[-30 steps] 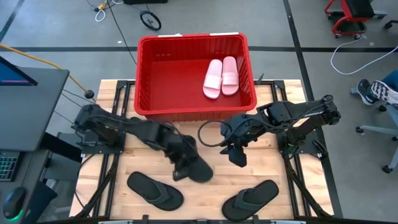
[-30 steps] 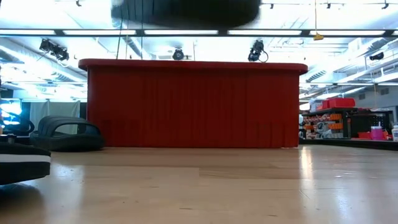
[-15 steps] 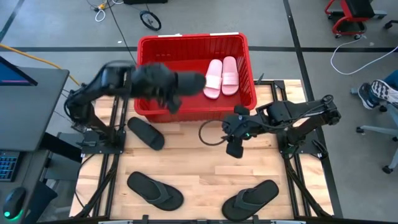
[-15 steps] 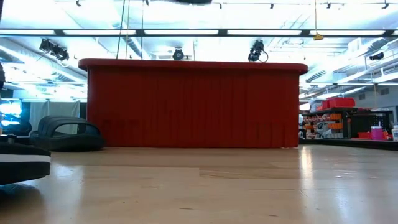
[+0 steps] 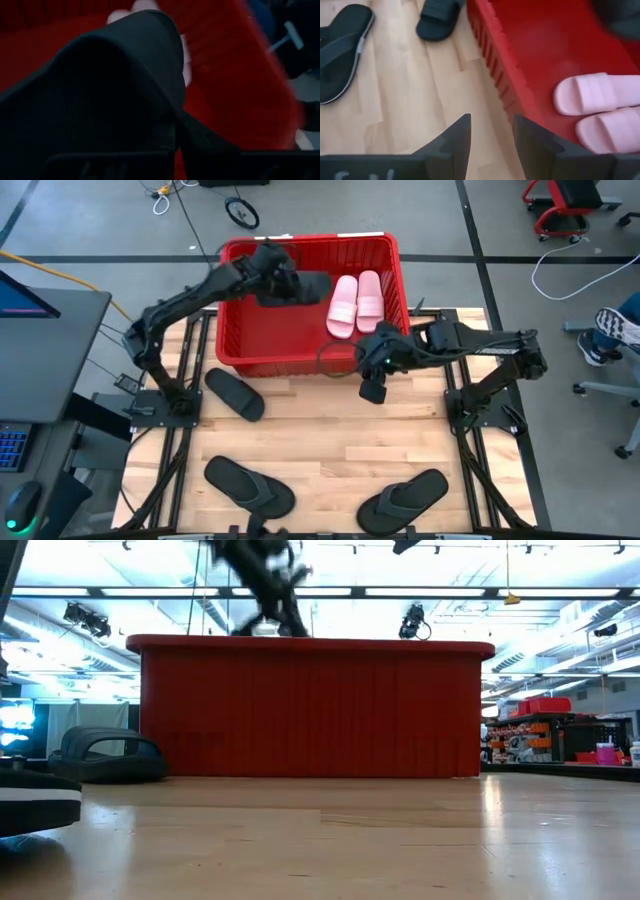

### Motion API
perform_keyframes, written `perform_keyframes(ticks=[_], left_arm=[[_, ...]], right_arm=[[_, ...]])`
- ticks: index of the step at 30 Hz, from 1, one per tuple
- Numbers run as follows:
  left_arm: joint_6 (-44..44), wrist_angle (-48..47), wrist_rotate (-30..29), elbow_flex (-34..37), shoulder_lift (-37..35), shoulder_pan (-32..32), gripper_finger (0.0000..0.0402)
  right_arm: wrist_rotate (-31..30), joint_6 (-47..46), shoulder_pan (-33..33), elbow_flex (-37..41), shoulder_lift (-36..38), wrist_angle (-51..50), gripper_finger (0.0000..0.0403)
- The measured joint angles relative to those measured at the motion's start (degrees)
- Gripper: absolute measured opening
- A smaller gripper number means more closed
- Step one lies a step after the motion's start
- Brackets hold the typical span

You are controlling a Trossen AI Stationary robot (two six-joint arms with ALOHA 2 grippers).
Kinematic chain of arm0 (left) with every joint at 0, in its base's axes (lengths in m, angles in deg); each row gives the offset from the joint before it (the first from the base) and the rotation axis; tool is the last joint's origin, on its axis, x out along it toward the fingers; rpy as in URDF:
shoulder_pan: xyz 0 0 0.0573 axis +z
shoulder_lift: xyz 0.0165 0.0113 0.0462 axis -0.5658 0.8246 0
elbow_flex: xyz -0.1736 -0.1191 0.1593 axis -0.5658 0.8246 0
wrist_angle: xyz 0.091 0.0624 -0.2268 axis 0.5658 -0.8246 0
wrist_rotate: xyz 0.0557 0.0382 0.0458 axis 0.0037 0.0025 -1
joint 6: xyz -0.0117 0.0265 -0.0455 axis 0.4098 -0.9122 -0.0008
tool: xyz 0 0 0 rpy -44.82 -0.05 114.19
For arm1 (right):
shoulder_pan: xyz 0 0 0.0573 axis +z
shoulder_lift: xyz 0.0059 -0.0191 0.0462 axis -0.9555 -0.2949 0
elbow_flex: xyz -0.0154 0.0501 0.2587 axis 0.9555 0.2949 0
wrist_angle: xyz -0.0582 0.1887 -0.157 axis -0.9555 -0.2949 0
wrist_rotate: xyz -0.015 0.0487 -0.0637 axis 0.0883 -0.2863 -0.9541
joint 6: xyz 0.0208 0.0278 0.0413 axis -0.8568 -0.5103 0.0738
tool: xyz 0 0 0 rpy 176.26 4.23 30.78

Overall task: Pick and place slides into bin
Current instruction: Put the right black slide into the red bin

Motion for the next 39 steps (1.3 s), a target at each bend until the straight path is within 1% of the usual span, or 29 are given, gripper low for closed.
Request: perform_keyframes(ticks=[4, 7, 10, 12, 14, 21, 24, 28, 31, 34, 37, 39], left_arm=[[3.7, 6.0, 0.4, 9.9, 0.4, 2.5, 0.0013], [5.1, 7.7, 0.8, 15.9, 0.5, 3.4, 0.001], [5.9, 12.3, 4.0, 20.2, 0.5, 3.4, 0.001], [7.0, 15.2, 7.4, 22.1, 0.5, 2.9, 0.001], [7.9, 17.0, 10.4, 22.3, 0.6, 1.8, 0.0011], [11.5, 21.7, 14.6, 20.0, 0.5, -4.2, 0.0011], [11.6, 22.5, 14.5, 20.0, 0.6, -6.6, 0.0011], [15.0, 24.8, 13.7, 20.0, 3.9, -8.5, 0.0011], [17.8, 30.7, 13.6, 20.1, 7.8, -9.0, 0.0011], [21.6, 41.4, 15.0, 20.1, 11.2, -9.2, 0.0011], [27.0, 51.0, 18.3, 20.0, 14.7, -9.3, 0.0011], [28.1, 54.5, 20.2, 20.0, 17.0, -9.8, 0.0011]], right_arm=[[0.0, 2.5, -1.6, 0.0, 0.6, -0.1, 0.015], [0.1, 5.5, -2.4, 0.0, 0.8, -0.1, 0.015], [0.1, 7.4, -3.5, 0.0, 0.8, -0.1, 0.015], [0.1, 8.2, -4.3, 0.0, 0.8, -0.1, 0.015], [0.1, 8.4, -5.2, 0.0, 0.8, 0.0, 0.015], [0.1, 6.7, -9.6, 0.0, 0.8, 0.1, 0.015], [0.1, 6.4, -11.6, 0.0, 0.8, 1.2, 0.015], [0.1, 6.4, -13.9, 0.0, 0.8, 3.2, 0.015], [0.1, 6.4, -15.2, 0.0, 0.8, 3.5, 0.015], [0.1, 6.3, -16.1, 0.0, 0.8, 3.5, 0.015], [0.1, 6.4, -16.4, 0.0, 0.8, 3.5, 0.015], [0.1, 6.4, -16.4, 0.0, 0.8, 3.5, 0.015]])
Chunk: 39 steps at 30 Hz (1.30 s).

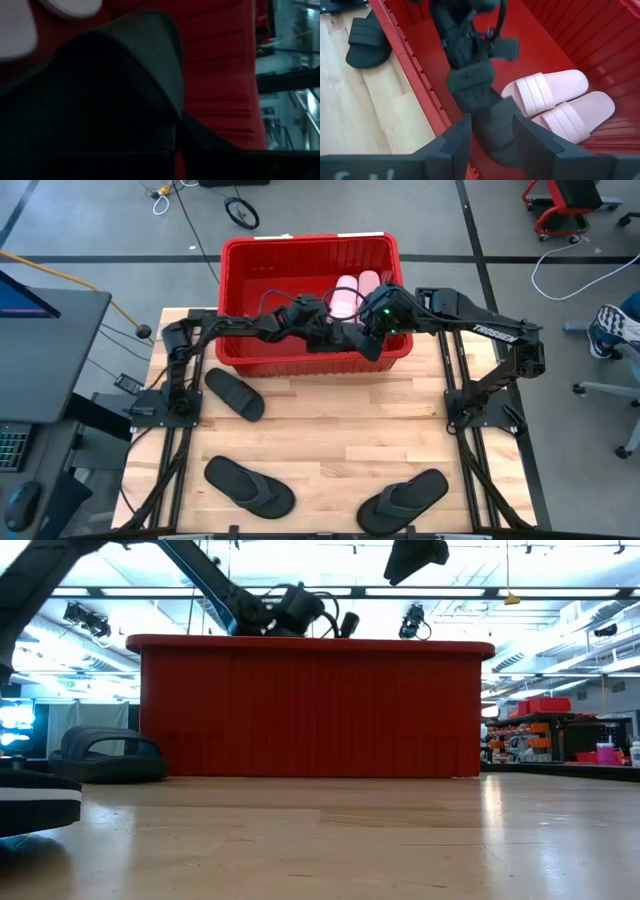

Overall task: Pick and place slides into bin
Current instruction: Put the right black slide into the red bin

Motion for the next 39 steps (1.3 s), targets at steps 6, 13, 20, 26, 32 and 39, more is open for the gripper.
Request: perform_keyframes(ticks=[6, 13, 20, 26, 32, 39], left_arm=[[0.1, 1.0, 0.1, 0.0, 5.1, -1.9, 0.0013], [1.6, 2.9, 0.4, 0.0, 7.0, -2.5, 0.0053], [1.1, 3.1, 0.4, -1.4, 7.0, -2.0, 0.0147], [1.1, 3.3, 0.4, -6.4, 6.6, -1.3, 0.0208], [1.3, 0.5, 1.8, -13.4, 6.5, -0.3, 0.0222], [-2.1, -13.0, 7.7, -22.7, 6.4, 1.3, 0.0205]], right_arm=[[0.0, 0.4, 0.0, 0.0, 0.0, -0.1, 0.015], [0.0, 1.6, 0.1, 0.0, 0.0, -0.9, 0.015], [0.0, 1.7, 0.1, 0.0, 0.0, -3.9, 0.015], [0.0, 1.7, 0.1, 0.0, 0.0, -4.5, 0.015], [0.0, 1.7, 0.1, 0.0, 0.0, -6.8, 0.015], [0.0, 1.5, 0.1, 0.0, 0.0, -10.5, 0.015]])
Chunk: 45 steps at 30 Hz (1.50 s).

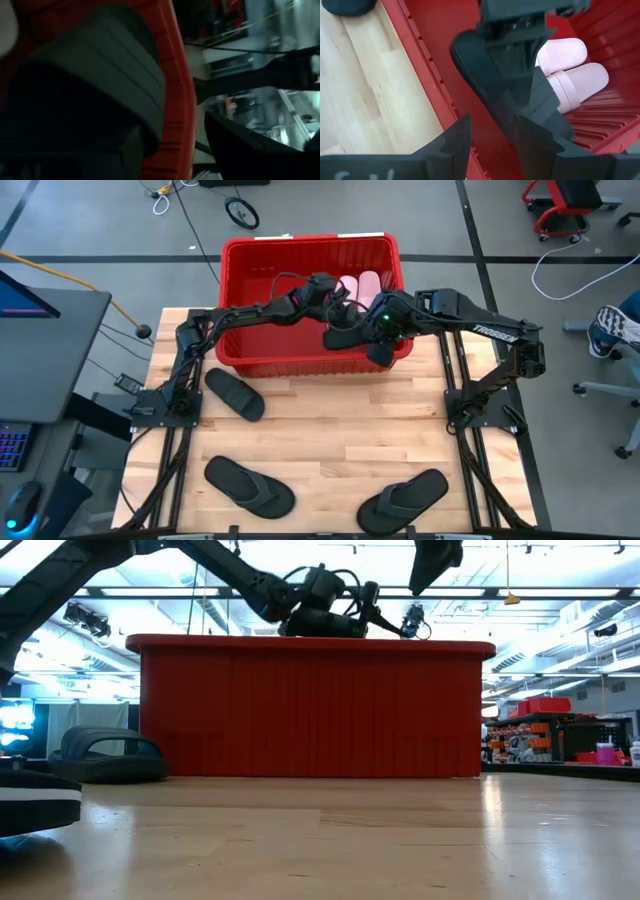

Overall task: Pick and place slides into bin
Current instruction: Put the right black slide into the red bin, then put the black slide into the red bin

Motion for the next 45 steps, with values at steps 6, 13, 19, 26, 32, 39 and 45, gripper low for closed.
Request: perform_keyframes(ticks=[6, 13, 19, 26, 32, 39, 45], left_arm=[[-9.0, -19.3, -1.4, -3.8, 0.0, -0.6, 0.0195], [-14.6, -24.1, -8.6, -3.8, 1.8, -4.4, 0.019], [-15.4, -17.8, -10.0, -3.8, 6.9, -6.0, 0.0189], [-11.9, -18.4, -8.0, -3.9, 7.4, -5.7, 0.0196], [-10.7, -22.4, -7.4, -3.7, 3.8, -4.2, 0.02], [-12.0, -23.9, -7.6, -3.7, -0.6, -2.9, 0.019], [-12.5, -24.4, -7.5, -3.7, -3.1, -2.2, 0.0188]], right_arm=[[0.0, 0.0, 0.0, 0.0, 0.1, 0.1, 0.015], [0.0, 0.0, 0.0, 0.0, 0.1, 0.2, 0.015], [0.0, -1.0, 0.0, 0.0, 0.1, 0.4, 0.015], [-0.1, -2.0, 0.5, 0.0, 0.1, 0.2, 0.015], [0.0, -2.0, 1.8, 0.0, 0.1, 0.1, 0.015], [0.0, -1.9, 3.1, 0.0, 0.2, 0.2, 0.015], [0.0, -2.0, 3.0, 0.0, 0.2, 0.2, 0.015]])
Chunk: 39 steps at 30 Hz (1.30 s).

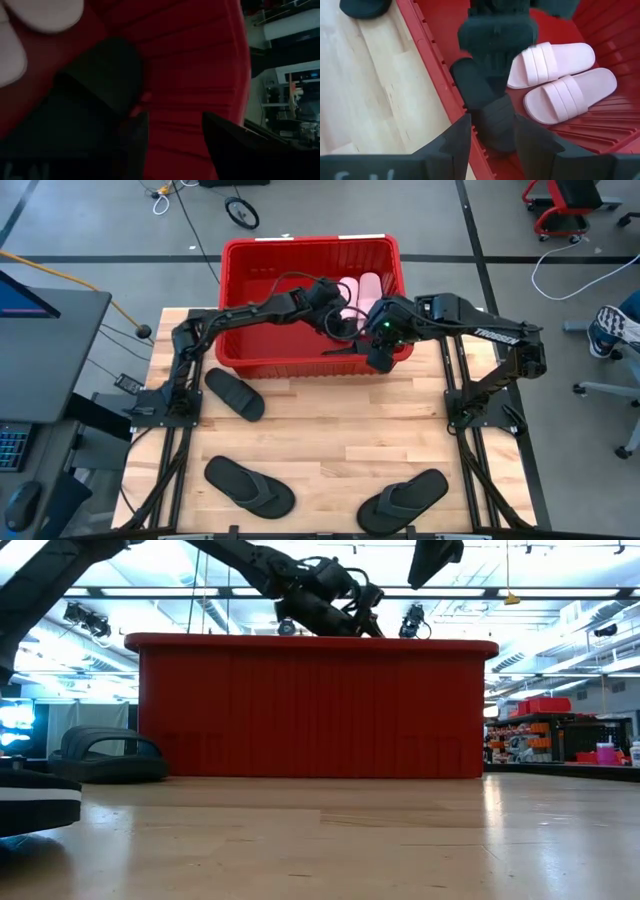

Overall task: Pick and place slides into bin
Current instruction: Put the black slide into the red bin

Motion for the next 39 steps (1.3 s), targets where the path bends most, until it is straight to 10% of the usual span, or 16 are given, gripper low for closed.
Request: perform_keyframes(ticks=[12, 23, 28, 32, 39], left_arm=[[-6.1, -19.5, 9.2, -0.1, -14.0, 1.9, 0.0176], [-6.4, -52.6, 9.9, -0.1, -32.2, -11.2, 0.0172], [4.5, -69.4, -4.2, -0.2, -36.1, -21.2, 0.0172], [11.8, -62.9, -14.1, 5.0, -39.4, -26.5, 0.0172], [16.0, -59.0, -13.2, 20.0, -40.8, -27.9, 0.0171]], right_arm=[[0.3, -0.1, 0.0, 0.0, 0.0, -2.8, 0.015], [0.4, 2.0, 0.0, 0.0, 0.0, -2.1, 0.015], [0.4, 3.7, 0.0, 0.0, 0.0, -0.2, 0.015], [0.4, 5.1, 0.0, 0.0, 0.0, 2.2, 0.015], [0.6, 5.1, 0.1, 0.0, 0.0, 3.0, 0.015]])
